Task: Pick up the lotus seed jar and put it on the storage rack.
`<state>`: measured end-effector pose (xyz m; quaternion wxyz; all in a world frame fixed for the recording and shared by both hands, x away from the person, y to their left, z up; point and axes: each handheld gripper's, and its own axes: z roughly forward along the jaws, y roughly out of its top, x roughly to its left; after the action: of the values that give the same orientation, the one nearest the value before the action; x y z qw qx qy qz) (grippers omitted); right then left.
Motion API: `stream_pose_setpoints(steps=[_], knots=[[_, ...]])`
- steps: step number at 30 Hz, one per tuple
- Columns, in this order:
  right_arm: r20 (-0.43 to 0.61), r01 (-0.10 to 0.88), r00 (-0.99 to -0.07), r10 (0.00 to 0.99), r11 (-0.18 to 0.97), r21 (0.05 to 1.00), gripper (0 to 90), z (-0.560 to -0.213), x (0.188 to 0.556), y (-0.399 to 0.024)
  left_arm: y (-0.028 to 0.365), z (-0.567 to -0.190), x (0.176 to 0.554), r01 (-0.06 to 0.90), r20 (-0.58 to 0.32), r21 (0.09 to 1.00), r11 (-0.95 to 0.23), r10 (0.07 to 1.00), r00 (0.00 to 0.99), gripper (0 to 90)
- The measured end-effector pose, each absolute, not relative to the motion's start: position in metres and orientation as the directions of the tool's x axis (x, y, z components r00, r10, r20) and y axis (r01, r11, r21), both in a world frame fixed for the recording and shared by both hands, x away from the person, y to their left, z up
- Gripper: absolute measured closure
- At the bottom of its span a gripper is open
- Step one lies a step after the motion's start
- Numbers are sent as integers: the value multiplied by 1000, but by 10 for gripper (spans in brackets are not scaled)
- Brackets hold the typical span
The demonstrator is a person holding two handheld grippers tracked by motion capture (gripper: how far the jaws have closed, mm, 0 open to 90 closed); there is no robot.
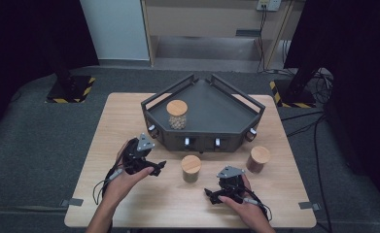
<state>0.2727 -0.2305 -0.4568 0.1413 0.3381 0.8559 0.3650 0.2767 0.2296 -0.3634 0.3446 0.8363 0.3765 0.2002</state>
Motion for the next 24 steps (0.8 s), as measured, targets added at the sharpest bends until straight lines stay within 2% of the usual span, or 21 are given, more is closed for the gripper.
stream_pose_setpoints(steps=[24], knots=[[5, 476, -731, 682, 505, 720, 15, -457, 273, -230, 251, -401, 245, 551, 29, 710, -438, 800, 600, 43]])
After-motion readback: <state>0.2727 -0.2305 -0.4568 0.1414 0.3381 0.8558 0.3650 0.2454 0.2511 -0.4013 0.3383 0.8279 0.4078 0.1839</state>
